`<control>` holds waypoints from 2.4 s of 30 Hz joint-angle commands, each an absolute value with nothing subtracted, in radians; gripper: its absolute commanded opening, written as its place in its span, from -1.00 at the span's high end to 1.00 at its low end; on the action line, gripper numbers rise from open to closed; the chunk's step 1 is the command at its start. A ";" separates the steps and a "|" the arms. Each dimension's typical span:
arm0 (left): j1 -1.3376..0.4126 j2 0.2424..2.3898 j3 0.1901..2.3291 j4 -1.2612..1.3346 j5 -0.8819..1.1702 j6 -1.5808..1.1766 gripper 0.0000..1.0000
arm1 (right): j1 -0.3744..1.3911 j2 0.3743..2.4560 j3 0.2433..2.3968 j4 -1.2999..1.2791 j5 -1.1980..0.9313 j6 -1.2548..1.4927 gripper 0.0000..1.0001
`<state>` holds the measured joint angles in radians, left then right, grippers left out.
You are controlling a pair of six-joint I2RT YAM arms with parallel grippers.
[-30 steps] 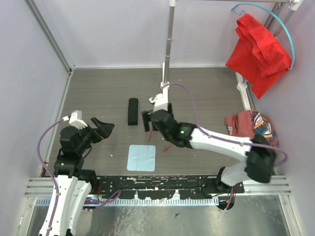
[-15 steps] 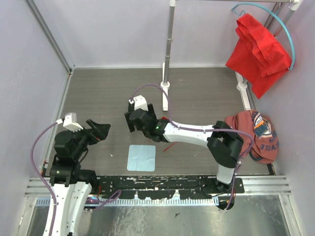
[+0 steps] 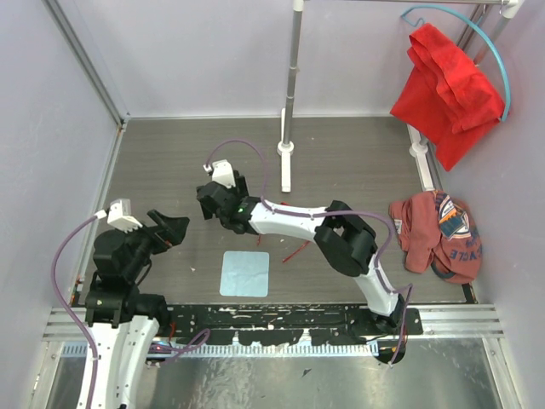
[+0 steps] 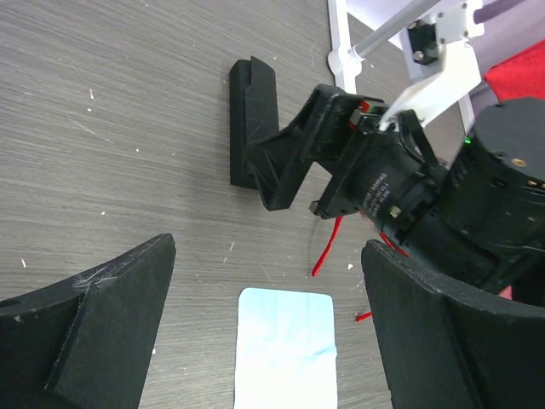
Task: Organize the sunglasses
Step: Open the sunglasses case at the center of the board.
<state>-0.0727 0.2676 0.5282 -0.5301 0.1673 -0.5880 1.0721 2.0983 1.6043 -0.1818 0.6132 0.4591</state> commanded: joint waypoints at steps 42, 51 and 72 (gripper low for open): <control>-0.069 0.182 0.536 -0.533 0.162 -0.616 -0.96 | 0.954 2.149 1.623 -0.193 0.573 0.527 0.35; -0.069 0.192 0.509 -0.498 0.181 -0.636 -0.96 | 0.951 2.116 1.597 -0.199 0.594 0.525 0.66; -0.070 0.204 0.481 -0.451 0.220 -0.662 -0.96 | 0.936 2.059 1.545 -0.238 0.652 0.517 0.99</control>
